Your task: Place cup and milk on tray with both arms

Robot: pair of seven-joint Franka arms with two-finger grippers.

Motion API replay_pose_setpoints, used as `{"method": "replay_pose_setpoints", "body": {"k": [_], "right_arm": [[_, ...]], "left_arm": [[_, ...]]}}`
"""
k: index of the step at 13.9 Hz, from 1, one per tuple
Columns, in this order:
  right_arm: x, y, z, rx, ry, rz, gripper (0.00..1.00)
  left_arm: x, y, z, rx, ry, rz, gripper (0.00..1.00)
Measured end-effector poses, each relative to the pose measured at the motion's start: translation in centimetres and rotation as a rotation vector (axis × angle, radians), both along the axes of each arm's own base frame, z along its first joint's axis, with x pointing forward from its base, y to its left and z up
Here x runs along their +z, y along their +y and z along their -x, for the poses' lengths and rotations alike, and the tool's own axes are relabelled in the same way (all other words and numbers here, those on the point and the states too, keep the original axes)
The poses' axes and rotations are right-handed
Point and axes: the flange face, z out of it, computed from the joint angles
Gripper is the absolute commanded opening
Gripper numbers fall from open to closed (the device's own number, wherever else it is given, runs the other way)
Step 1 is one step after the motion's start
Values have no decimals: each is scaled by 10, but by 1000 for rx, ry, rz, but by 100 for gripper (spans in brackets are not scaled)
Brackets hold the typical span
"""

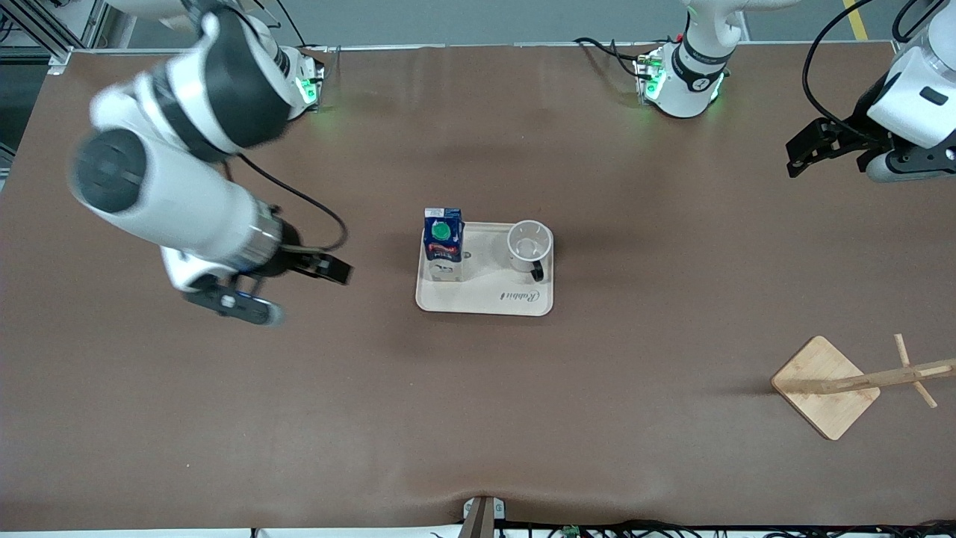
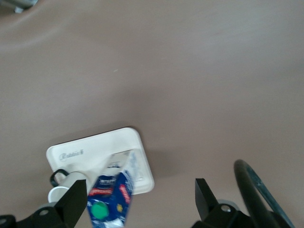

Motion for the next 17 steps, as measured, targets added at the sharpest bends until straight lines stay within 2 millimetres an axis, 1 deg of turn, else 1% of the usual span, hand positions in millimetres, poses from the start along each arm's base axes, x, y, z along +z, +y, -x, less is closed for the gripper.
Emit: {"method": "replay_pose_setpoints", "body": {"k": [1, 2, 3, 6, 7, 8, 9, 10, 11, 14, 15, 17], "right_arm": [[20, -21, 8, 2, -9, 32, 100], [37, -42, 17, 20, -18, 52, 100], [48, -65, 27, 50, -22, 60, 100], [71, -155, 59, 157, -19, 42, 100], [80, -182, 72, 171, -11, 48, 100], [90, -204, 84, 170, -10, 64, 100], [98, -220, 94, 165, -16, 79, 100], [105, -230, 101, 170, -20, 87, 100], [108, -242, 107, 180, -14, 88, 100], [104, -298, 112, 181, -2, 76, 100], [102, -306, 113, 184, 1, 74, 100], [98, -303, 113, 198, 7, 72, 100]], "left_arm": [[0, -2, 0, -4, 0, 0, 100], [0, -5, 1, -8, 0, -1, 100], [0, -7, 1, -12, 3, -2, 100], [-1, -12, 4, -23, 14, -4, 100], [-1, -13, 4, -23, 17, -5, 100], [-1, -13, 5, -24, 19, -5, 100], [-1, -13, 5, -24, 21, -6, 100], [-1, -13, 6, -24, 22, -6, 100], [0, -13, 6, -24, 22, -6, 100], [1, -13, 7, -25, 20, -6, 100], [2, -13, 7, -25, 19, -6, 100], [2, -13, 7, -24, 19, -6, 100]]}}
